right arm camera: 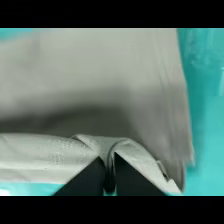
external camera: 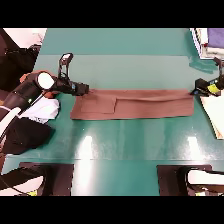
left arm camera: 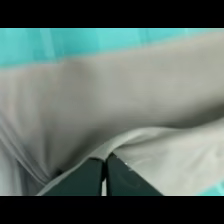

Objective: Fold the shirts.

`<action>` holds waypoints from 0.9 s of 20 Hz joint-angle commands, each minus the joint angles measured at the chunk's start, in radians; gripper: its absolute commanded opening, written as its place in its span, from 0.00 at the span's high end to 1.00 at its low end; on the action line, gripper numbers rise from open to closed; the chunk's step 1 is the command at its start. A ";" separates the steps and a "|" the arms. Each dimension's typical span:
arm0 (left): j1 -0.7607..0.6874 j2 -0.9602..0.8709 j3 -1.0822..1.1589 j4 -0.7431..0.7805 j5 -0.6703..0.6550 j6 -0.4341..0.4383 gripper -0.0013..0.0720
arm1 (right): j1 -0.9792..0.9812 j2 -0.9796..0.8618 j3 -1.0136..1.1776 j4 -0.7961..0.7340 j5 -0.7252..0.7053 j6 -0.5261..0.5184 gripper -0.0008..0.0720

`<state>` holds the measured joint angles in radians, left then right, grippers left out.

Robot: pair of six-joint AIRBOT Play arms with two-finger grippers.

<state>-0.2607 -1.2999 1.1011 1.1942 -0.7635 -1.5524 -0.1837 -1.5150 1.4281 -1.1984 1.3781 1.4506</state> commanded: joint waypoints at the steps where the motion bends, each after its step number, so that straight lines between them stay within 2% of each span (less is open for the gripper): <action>1: 0.072 -0.037 0.021 0.003 0.035 -0.075 0.20 | -0.024 -0.116 0.104 0.151 -0.028 0.005 0.23; 2: 0.105 -0.037 0.027 0.002 -0.006 -0.098 0.03 | -0.042 -0.136 0.129 0.171 -0.017 0.001 0.20; 4: 0.148 -0.037 0.059 0.001 -0.120 -0.095 0.16 | -0.082 -0.144 0.147 0.183 0.040 -0.056 0.20; 6: 0.158 -0.037 0.083 0.001 -0.216 -0.043 0.15 | -0.131 -0.144 0.144 0.176 0.135 -0.124 0.20; 8: 0.152 -0.037 0.084 -0.025 -0.257 -0.015 0.16 | -0.190 -0.145 0.115 0.176 0.190 -0.175 0.20; 9: 0.148 -0.037 0.084 -0.036 -0.258 -0.012 0.23 | -0.221 -0.145 0.089 0.178 0.184 -0.188 0.20; 10: 0.148 -0.037 0.084 -0.046 -0.251 -0.011 0.64 | -0.245 -0.145 0.060 0.179 0.164 -0.201 0.20; 11: 0.148 -0.037 0.084 -0.047 -0.233 -0.009 0.93 | -0.269 -0.146 0.027 0.181 0.139 -0.223 0.20; 14: 0.148 -0.037 0.084 -0.054 -0.185 -0.011 0.93 | -0.292 -0.190 -0.020 0.187 0.143 -0.285 0.20; 18: 0.148 -0.041 0.084 -0.076 -0.187 -0.011 0.93 | -0.269 -0.267 -0.020 0.202 0.130 -0.306 0.20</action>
<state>-0.1131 -1.3392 1.1839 1.1362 -0.9562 -1.5658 -0.4580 -1.7367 1.4200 -1.0142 1.5143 1.1824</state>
